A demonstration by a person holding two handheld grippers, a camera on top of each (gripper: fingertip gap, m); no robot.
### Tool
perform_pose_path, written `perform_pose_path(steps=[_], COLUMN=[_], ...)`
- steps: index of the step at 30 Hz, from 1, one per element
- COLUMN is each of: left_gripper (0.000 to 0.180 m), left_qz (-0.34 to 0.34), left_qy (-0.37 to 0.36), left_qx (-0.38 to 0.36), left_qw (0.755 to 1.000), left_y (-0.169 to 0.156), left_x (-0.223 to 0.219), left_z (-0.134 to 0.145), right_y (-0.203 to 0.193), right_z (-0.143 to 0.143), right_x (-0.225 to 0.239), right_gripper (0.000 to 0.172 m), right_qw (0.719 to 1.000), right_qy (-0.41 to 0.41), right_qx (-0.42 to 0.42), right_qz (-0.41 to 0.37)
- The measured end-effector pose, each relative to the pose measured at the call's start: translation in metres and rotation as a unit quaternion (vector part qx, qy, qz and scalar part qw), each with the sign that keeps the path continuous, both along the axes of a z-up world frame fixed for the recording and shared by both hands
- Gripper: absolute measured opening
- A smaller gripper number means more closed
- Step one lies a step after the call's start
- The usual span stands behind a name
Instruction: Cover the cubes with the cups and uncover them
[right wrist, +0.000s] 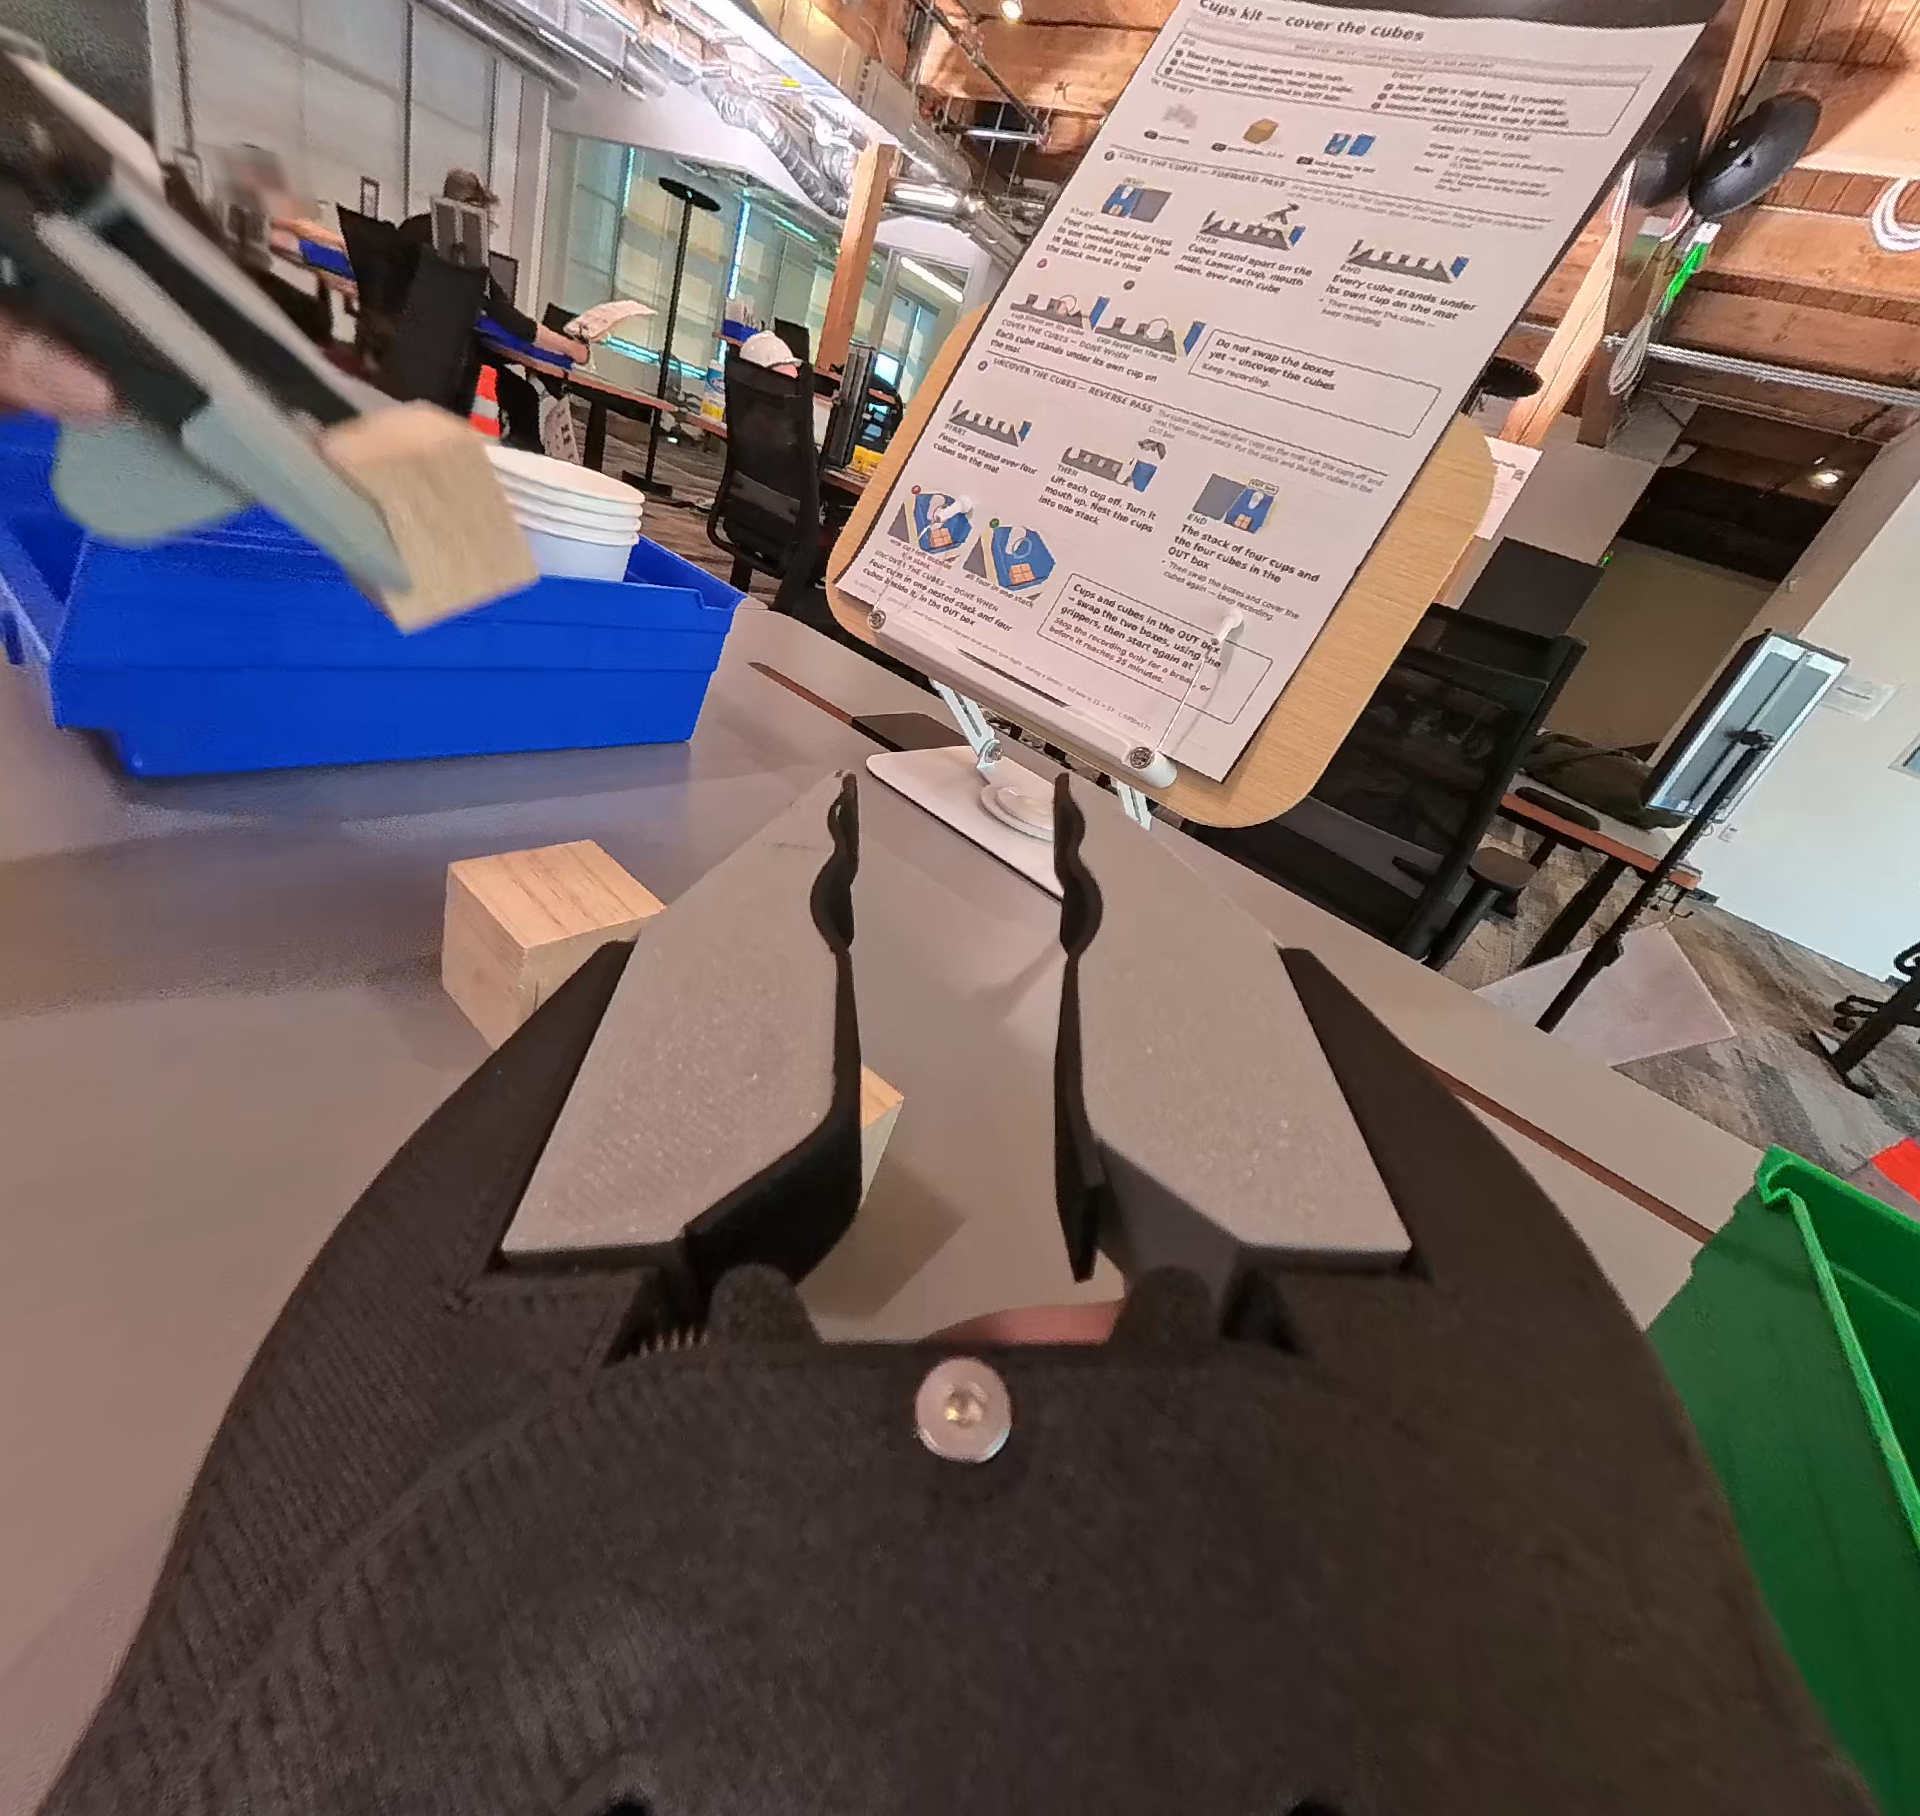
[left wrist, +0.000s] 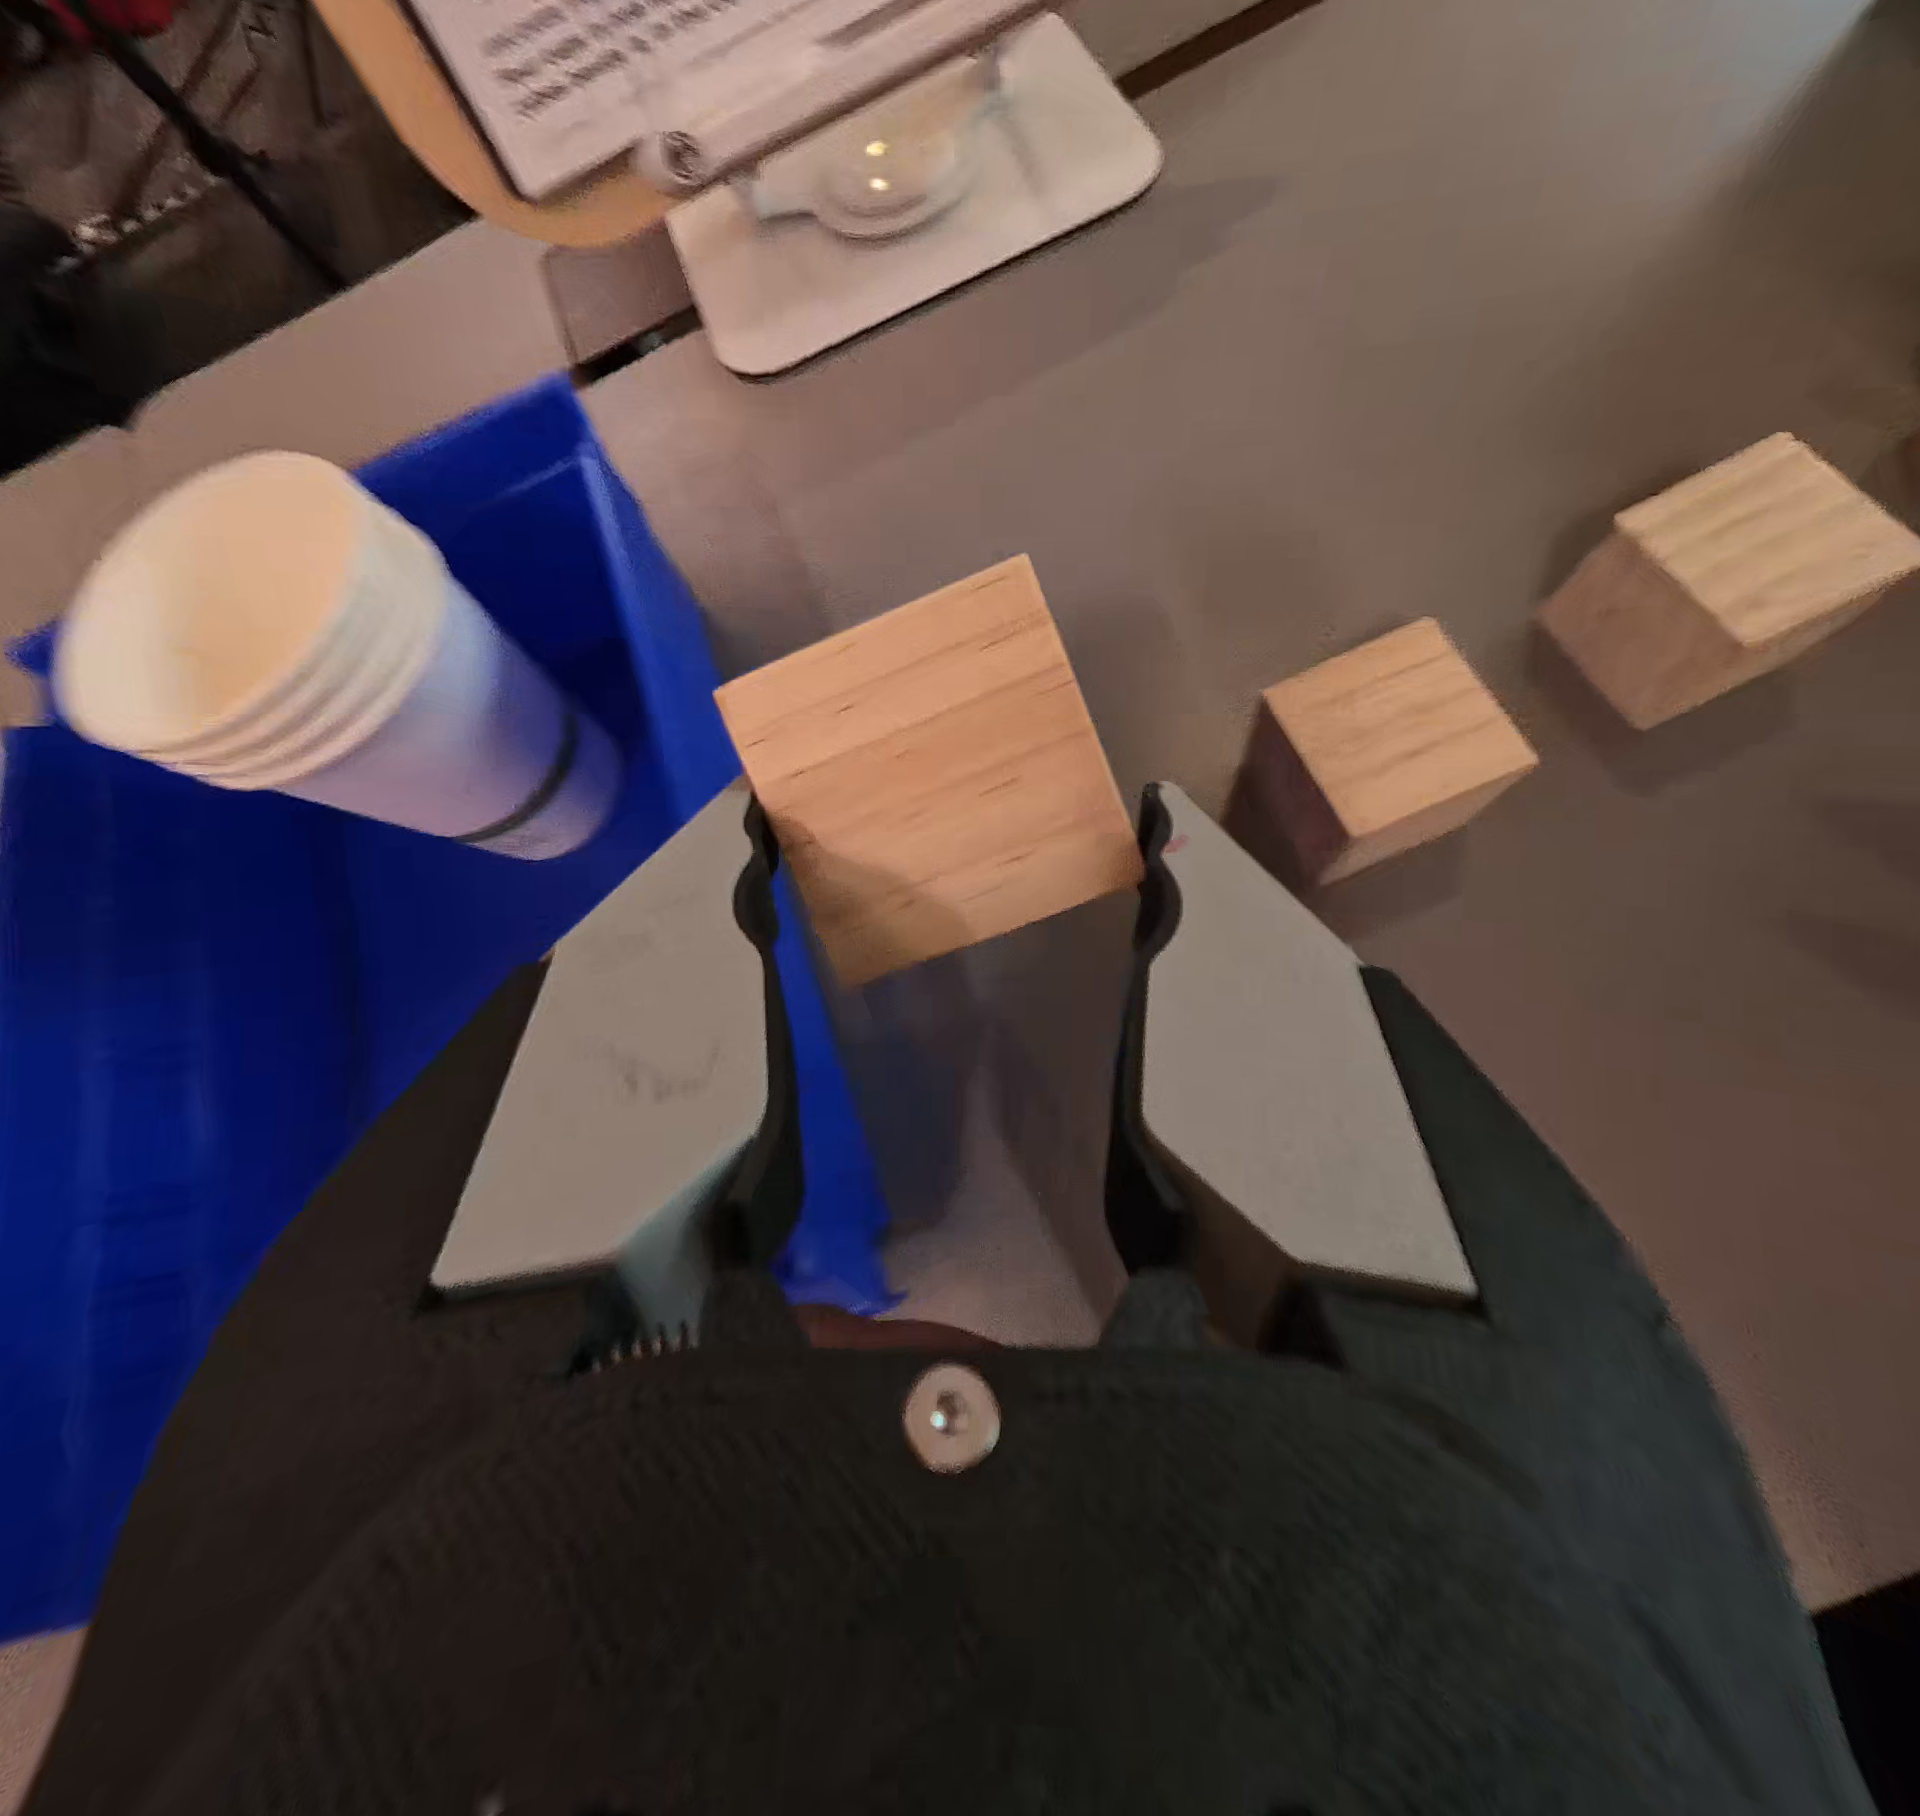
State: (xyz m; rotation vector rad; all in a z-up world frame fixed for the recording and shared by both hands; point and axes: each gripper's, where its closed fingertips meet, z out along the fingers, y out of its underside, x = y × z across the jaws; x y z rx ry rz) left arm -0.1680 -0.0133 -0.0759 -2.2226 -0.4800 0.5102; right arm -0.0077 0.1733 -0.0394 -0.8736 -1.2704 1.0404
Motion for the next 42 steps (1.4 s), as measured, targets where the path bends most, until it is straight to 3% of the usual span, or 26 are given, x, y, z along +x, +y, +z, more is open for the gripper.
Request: perform_pose_path(steps=[5,9,13,20,27,32,37,42], left_gripper=[0.069,0.069,0.068,0.077,0.055,0.053,0.043,0.056], left_qz=[0.041,0.053,0.067,0.076,0.033,0.008,-0.015,-0.047], left_qy=[-0.055,-0.075,-0.092,-0.049,0.039,-0.002,0.026,0.019], left_qx=[-0.017,-0.061,-0.043,-0.001,0.132,0.109,0.148,0.079], left_qw=[0.998,0.994,0.993,0.996,0.990,0.994,0.988,0.996], left_y=[0.009,-0.002,-0.001,-0.006,-0.006,0.016,0.045,0.062], left_x=[0.000,-0.010,-0.012,-0.004,0.066,0.079,0.087,0.094], left_z=[-0.078,-0.110,-0.110,-0.093,-0.044,-0.089,-0.074,-0.094], right_y=[0.003,0.005,0.007,0.009,0.033,0.057,0.064,0.054], right_z=[-0.002,0.000,0.003,0.002,0.005,0.008,0.005,-0.007], right_x=[-0.001,0.000,0.001,0.001,0.003,0.008,0.008,-0.001], right_gripper=[0.034,0.034,0.034,0.034,0.034,0.034,0.034,0.034], right_qw=[1.000,1.000,1.000,1.000,0.998,0.992,0.990,0.992], right_qy=[-0.006,-0.003,0.002,0.000,0.000,0.001,0.000,-0.026], right_qx=[-0.012,-0.013,-0.014,-0.017,-0.037,-0.105,-0.117,-0.097], right_qz=[0.002,-0.001,-0.004,-0.007,-0.055,-0.071,-0.079,-0.073])
